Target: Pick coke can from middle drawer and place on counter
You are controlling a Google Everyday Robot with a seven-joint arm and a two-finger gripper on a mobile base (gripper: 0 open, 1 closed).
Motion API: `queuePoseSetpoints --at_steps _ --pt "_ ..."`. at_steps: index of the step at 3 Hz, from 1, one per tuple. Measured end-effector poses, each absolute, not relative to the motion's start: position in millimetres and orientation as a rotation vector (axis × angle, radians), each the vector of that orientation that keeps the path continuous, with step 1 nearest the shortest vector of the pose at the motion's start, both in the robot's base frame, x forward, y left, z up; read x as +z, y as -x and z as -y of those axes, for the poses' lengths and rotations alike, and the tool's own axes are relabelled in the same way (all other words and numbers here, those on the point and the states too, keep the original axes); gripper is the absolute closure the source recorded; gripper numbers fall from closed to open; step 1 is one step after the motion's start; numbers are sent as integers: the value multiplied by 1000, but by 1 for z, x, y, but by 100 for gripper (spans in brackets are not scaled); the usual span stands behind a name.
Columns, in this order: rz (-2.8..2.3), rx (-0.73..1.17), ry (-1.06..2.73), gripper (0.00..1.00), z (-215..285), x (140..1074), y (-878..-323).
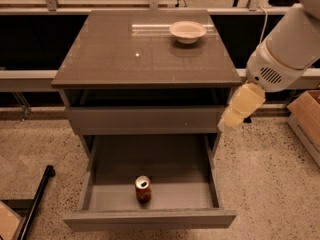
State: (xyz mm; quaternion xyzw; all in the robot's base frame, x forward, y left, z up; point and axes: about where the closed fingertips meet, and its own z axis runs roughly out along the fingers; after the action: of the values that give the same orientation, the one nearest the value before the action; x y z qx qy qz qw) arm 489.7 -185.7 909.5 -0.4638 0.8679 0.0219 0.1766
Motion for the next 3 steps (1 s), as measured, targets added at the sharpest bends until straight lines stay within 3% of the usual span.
queuePoseSetpoints --at_steps 2,3 --pt "-2482 97 1311 0 179 900 -489" --pt "-2527 186 1295 0 150 869 -499"
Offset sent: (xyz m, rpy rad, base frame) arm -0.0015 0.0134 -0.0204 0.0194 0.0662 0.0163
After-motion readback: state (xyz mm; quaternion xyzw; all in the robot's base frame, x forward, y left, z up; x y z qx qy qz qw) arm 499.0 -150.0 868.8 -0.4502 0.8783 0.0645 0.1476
